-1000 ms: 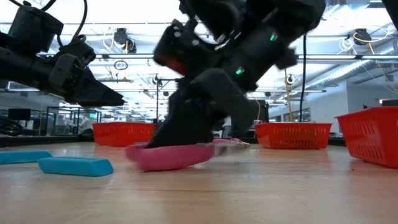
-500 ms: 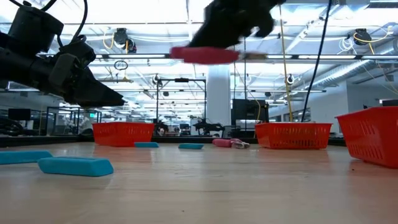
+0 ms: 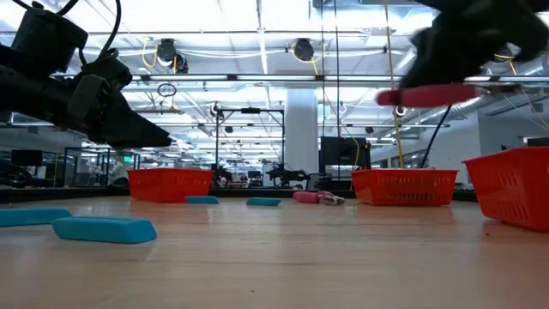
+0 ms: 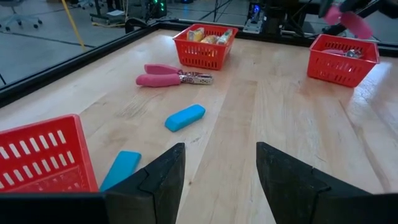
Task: Pick & Place School Supplies
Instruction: Put the pink hole puncher into the bottom red bin, then put the blue eraser into the top left red bin
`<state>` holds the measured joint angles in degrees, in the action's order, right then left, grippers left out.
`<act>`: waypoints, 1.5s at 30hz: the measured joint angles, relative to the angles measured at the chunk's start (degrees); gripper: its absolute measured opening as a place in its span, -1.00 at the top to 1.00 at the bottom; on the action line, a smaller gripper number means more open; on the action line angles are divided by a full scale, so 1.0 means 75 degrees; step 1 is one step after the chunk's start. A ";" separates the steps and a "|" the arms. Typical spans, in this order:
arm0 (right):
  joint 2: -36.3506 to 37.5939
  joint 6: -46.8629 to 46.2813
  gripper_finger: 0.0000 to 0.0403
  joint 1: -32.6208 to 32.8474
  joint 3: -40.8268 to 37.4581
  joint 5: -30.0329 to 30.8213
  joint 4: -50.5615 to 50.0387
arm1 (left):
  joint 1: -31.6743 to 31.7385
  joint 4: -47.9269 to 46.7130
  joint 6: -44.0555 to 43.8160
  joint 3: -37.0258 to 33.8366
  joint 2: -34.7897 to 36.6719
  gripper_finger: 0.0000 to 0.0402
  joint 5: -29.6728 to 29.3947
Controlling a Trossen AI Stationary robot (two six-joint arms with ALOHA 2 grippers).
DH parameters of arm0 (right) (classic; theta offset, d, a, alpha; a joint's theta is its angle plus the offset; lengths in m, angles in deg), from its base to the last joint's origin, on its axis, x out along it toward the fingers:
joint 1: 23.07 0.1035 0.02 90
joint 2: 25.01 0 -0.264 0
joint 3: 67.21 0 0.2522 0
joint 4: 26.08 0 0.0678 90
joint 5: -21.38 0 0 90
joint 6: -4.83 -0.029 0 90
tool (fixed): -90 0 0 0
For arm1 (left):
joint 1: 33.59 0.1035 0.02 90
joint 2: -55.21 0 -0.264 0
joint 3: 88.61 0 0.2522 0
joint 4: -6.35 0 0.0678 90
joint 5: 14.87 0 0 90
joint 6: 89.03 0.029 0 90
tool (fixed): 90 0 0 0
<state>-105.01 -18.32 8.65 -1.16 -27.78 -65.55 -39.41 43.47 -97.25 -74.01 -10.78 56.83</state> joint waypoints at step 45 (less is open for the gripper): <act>-0.0631 -0.4927 -0.19 0.1998 -0.0906 -0.0852 -0.0760 | 0.0000 -0.0024 0.0031 0.0005 0.0000 0.00 0.0064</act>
<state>-109.74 -55.27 23.64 -7.96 -34.17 -71.25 -39.41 43.30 -97.02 -73.97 -10.77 57.31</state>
